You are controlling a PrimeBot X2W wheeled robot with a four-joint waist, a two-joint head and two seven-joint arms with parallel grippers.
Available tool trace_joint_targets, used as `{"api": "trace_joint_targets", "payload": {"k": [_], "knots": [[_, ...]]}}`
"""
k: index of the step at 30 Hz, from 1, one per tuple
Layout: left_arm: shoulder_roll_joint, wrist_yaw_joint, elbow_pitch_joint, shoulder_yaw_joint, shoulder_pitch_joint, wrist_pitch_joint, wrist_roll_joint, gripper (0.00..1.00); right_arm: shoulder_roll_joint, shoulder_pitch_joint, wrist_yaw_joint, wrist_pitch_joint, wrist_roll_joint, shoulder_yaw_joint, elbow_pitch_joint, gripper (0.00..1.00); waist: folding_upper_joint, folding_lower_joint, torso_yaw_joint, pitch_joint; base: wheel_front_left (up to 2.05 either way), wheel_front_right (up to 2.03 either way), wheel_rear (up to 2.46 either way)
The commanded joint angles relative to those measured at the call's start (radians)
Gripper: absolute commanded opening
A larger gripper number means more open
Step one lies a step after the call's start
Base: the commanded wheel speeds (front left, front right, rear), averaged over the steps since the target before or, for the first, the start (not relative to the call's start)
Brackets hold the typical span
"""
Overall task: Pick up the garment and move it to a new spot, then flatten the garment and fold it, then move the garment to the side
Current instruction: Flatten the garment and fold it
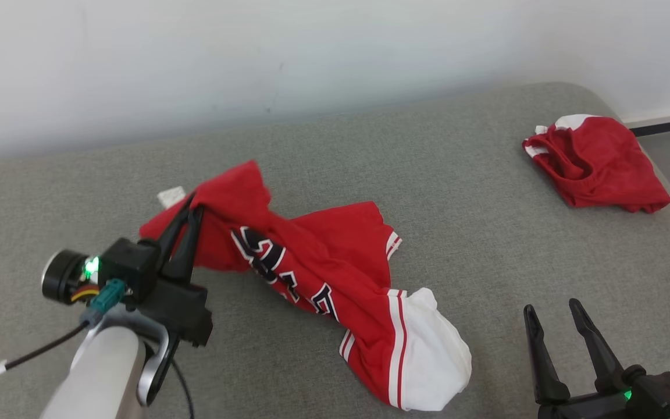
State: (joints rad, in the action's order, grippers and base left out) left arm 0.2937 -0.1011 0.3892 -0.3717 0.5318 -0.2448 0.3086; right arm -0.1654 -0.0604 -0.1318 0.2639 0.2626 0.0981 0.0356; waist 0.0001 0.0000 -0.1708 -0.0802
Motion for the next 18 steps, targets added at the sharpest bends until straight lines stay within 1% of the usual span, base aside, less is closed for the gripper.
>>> {"api": "trace_joint_targets", "payload": {"k": [1,5,6,7,8,12,18], "knots": [[0.011,0.005,0.019,-0.002,-0.027,-0.006,-0.007,0.0,0.006,-0.005,0.002,0.0,-0.001,-0.003,0.0,1.0,-0.0001,0.0,-0.011,-0.005,0.0,0.0,0.0],[0.012,0.008,0.055,0.009,-0.055,-0.014,0.007,0.0,0.008,-0.006,0.002,0.0,-0.002,-0.01,-0.001,1.0,-0.0001,0.0,-0.016,-0.012,0.0,0.0,0.0],[0.013,0.01,0.06,0.011,-0.062,-0.016,0.008,0.2,0.007,-0.006,0.002,0.0,-0.001,-0.012,-0.001,1.0,-0.0001,0.0,-0.015,-0.013,0.0,0.0,0.0],[0.013,0.012,0.066,0.012,-0.068,-0.017,0.006,0.5,0.007,-0.006,0.002,0.0,-0.001,-0.015,0.0,1.0,-0.0001,0.0,-0.013,-0.013,0.0,0.0,0.0],[0.013,0.013,0.071,0.015,-0.074,-0.018,0.007,1.0,0.007,-0.007,0.002,0.0,-0.001,-0.017,0.001,1.0,-0.0001,0.0,-0.01,-0.012,0.0,0.0,0.0],[0.009,0.027,0.049,0.05,-0.101,-0.021,0.021,1.0,0.009,-0.012,0.002,0.0,-0.005,-0.021,0.003,1.0,-0.0001,0.0,0.014,0.0,0.0,0.0,0.0],[0.016,0.059,-0.088,0.143,-0.196,-0.02,0.026,1.0,0.013,-0.024,0.002,0.0,-0.004,-0.027,0.005,1.0,-0.0001,0.0,0.057,0.025,0.0,0.0,0.0]]}}
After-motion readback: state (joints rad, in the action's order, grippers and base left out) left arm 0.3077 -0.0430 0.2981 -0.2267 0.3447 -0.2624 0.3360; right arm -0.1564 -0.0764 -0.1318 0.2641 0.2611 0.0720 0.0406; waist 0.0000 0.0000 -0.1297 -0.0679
